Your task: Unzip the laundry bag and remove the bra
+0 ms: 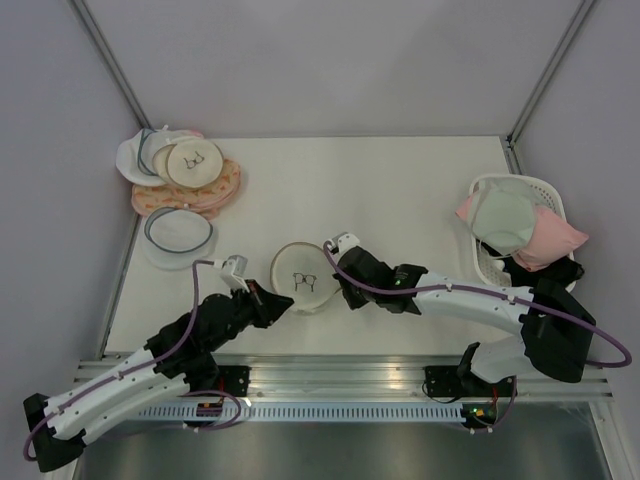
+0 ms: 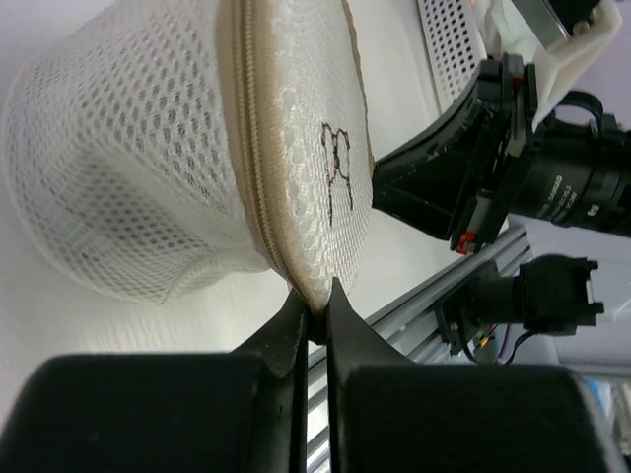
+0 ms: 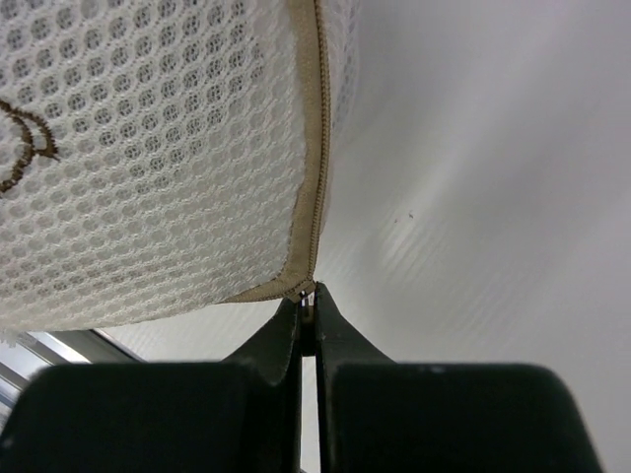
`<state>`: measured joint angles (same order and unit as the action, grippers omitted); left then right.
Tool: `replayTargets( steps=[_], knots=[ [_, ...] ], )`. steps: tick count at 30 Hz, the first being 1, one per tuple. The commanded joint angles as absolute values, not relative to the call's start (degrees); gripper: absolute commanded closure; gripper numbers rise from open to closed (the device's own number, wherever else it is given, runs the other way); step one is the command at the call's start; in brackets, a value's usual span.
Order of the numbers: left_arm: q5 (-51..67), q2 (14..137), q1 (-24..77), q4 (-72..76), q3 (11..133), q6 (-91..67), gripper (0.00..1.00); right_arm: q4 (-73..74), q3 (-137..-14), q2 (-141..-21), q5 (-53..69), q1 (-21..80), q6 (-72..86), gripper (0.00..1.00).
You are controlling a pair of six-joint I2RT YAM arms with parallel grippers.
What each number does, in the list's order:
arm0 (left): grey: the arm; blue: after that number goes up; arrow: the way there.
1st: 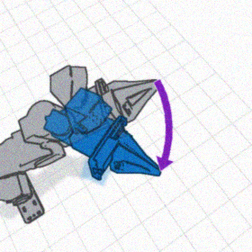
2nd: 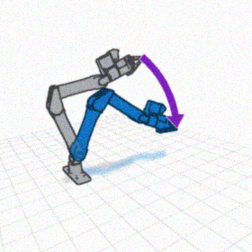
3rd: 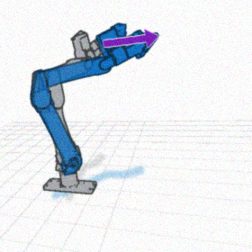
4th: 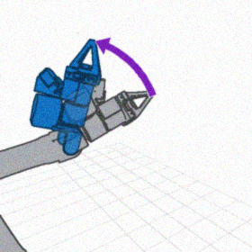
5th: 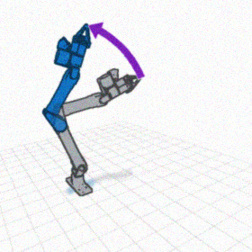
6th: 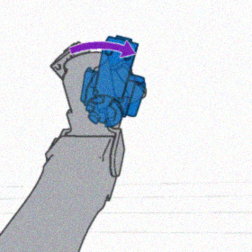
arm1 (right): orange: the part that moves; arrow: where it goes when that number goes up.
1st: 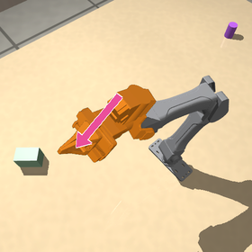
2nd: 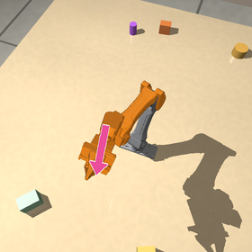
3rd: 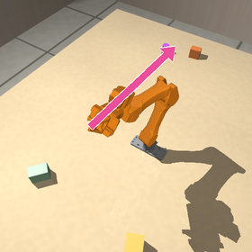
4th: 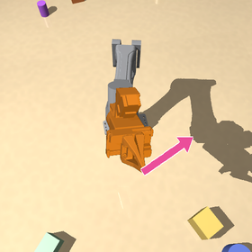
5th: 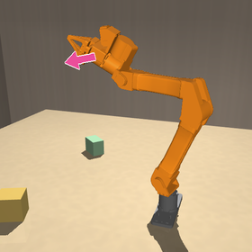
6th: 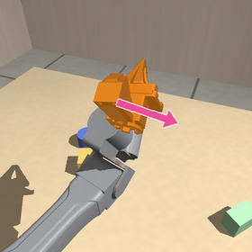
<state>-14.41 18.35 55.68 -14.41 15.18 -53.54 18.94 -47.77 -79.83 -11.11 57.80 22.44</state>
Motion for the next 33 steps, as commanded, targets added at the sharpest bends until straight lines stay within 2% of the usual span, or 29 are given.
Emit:
replayTargets(
  steps=[1, 6, 8, 11, 19, 22, 26, 30, 31, 33],
  knots=[
    [-6.7, 22.66, 55.63, -20.65, 22.22, -41.58, 0.98, 26.71, -49.83, -79.63, -22.49, 55.64, 19.95, 1.0],
    [6.56, 35.47, 55.63, -22.76, 29.34, -32.72, 0.98, 27.86, -50.62, -79.46, -25.14, 54.5, 18.55, 1.0],
    [7.56, 38.75, 55.55, -23.55, 30.84, -31.21, 0.98, 27.86, -50.45, -79.19, -25.4, 54.14, 18.19, 0.99],
    [3.98, 42.44, 55.55, -23.82, 32.43, -30.93, 0.98, 27.95, -50.1, -78.14, -24.61, 53.7, 18.11, 1.0],
    [-23.28, 44.73, 54.67, -15.77, 35.24, -33.14, 0.98, 25.93, -48.34, -74.79, -16.01, 53.61, 19.25, 1.0],
    [-24.26, 47.54, 52.48, -6.72, 34.54, -32.08, 0.98, 24.96, -47.64, -74.71, -10.91, 53.61, 19.51, 1.0],
    [-18.73, 57.18, 48.43, 3.5, 35.32, -32.51, 0.98, 19.97, -45.27, -74.44, -2.05, 53.7, 20.92, 0.99],
    [-12.94, 64.75, 45.45, 11.06, 36.91, -33.83, 0.98, 17.58, -43.69, -74.53, -1.32, 54.4, 22.24, 1.0],
    [-12.31, 65.56, 44.57, 12.47, 37.0, -34.27, 0.84, 17.23, -43.59, -74.53, -1.23, 54.4, 22.58, 1.0],
    [-12.13, 66.27, 43.86, 15.2, 36.91, -35.94, 0.63, 16.0, -43.68, -74.62, -0.45, 54.58, 22.76, 0.99]
  ],
)
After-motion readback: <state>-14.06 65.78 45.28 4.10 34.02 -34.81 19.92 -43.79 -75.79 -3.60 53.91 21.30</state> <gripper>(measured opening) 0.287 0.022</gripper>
